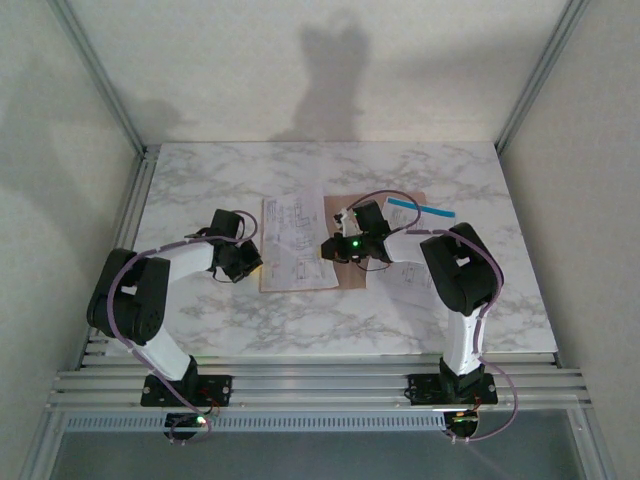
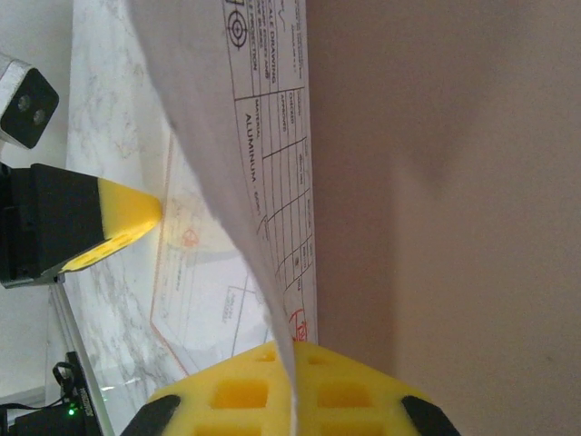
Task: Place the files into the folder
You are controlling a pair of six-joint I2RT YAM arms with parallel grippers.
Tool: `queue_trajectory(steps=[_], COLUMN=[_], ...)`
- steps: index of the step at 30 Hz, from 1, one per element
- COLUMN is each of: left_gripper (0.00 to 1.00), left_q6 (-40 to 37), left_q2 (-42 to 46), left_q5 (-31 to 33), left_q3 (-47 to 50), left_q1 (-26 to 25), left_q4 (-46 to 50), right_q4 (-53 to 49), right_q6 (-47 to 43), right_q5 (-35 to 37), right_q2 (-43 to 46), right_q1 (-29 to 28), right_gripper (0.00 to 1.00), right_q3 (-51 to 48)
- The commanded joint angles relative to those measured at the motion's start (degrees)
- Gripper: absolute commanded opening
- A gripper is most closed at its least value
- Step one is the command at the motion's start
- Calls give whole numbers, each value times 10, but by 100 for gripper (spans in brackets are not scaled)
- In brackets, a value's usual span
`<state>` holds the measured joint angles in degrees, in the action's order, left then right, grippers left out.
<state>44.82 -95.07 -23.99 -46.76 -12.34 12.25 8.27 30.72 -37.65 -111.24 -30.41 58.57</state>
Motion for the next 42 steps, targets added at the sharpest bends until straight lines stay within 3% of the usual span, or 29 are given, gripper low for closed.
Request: queue_trajectory(steps=[1, 3, 5, 10, 15, 17, 20, 22, 25, 34, 42], left_gripper=[3, 6, 11, 16, 17, 16, 15, 12, 11, 7, 6], left_q6=[-8, -9, -11, -14, -16, -18, -19, -19, -18, -7, 6], left_q2=[16, 28, 44, 82, 78, 64, 38, 20, 0, -14, -5], left_q5=[23, 34, 50, 69, 42, 34, 28, 27, 27, 46, 62], left_q3=[-11, -19, -29, -51, -69, -76, -87, -92, -91, -27, 20], left_q1=[-3, -4, -5, -19, -68, -94, -131, -153, -175, -190, -191], left_q4=[21, 33, 53, 84, 73, 61, 43, 34, 27, 4, -5], right_q4=[-38, -57, -99, -149, -212, -233, -253, -277, -294, -406, -406], right_q6=[-10, -3, 8, 44, 82, 103, 170, 225, 274, 319, 334], right_q5=[5, 28, 64, 150, 272, 311, 364, 397, 411, 407, 389], right_q2=[2, 18, 42, 137, 237, 262, 289, 290, 267, 128, 54], right_q1=[-7, -7, -7, -7, -7, -7, -8, -9, -11, -22, -24], right_gripper=[6, 29, 43, 61, 65, 60, 38, 17, 0, 0, 0], right_q3=[6, 8, 19, 16, 3, -5, -27, -33, -25, 111, 162])
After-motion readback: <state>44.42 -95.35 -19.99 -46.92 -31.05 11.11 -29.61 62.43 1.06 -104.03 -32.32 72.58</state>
